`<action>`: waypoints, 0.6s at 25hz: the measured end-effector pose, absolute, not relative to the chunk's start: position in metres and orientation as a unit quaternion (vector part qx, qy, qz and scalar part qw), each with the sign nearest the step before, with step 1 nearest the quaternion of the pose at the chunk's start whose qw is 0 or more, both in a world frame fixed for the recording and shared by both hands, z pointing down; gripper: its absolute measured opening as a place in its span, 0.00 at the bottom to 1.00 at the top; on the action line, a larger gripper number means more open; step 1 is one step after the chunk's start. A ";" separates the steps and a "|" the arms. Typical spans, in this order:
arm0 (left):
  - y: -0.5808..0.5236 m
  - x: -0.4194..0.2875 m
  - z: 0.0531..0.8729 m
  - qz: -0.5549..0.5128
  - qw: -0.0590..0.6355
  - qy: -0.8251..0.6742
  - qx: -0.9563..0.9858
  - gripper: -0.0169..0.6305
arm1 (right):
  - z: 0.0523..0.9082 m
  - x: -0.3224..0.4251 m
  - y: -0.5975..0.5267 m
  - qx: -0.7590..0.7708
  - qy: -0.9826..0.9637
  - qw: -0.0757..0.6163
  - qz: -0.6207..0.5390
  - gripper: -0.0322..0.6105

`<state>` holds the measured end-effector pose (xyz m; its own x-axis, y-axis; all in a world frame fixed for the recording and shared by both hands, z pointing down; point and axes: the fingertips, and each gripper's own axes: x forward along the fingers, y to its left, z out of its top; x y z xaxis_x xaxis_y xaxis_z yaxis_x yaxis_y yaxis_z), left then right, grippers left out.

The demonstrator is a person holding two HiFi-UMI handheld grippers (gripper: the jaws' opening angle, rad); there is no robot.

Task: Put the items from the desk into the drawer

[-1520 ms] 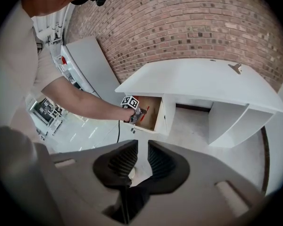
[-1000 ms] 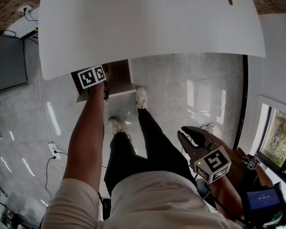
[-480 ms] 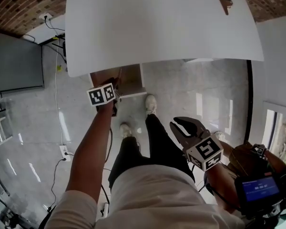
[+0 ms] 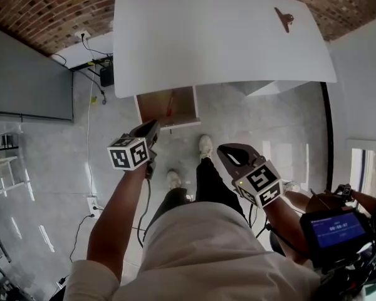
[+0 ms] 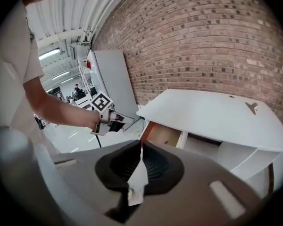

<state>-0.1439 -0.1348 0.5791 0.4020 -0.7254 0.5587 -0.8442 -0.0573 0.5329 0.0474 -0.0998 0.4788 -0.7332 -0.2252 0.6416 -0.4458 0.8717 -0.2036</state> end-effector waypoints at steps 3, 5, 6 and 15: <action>-0.107 -0.140 0.525 0.069 0.387 -0.536 0.747 0.04 | 0.464 0.039 -0.086 0.182 -0.919 0.312 0.158 0.06; -0.078 -0.137 0.492 0.066 0.369 -0.522 0.766 0.04 | 0.451 0.032 -0.068 0.184 -0.922 0.308 0.146 0.05; -0.059 -0.135 0.477 0.064 0.361 -0.513 0.776 0.04 | 0.443 0.028 -0.055 0.187 -0.923 0.306 0.140 0.05; 0.033 -0.089 0.399 0.091 0.301 -0.444 0.839 0.04 | 0.423 0.015 -0.021 0.180 -0.932 0.293 0.113 0.05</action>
<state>-0.0887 0.0332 0.3993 0.5896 -0.6894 0.4209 -0.7996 -0.4245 0.4247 0.0150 -0.0208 0.4229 -0.7638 -0.2686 0.5869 -0.4015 0.9097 -0.1061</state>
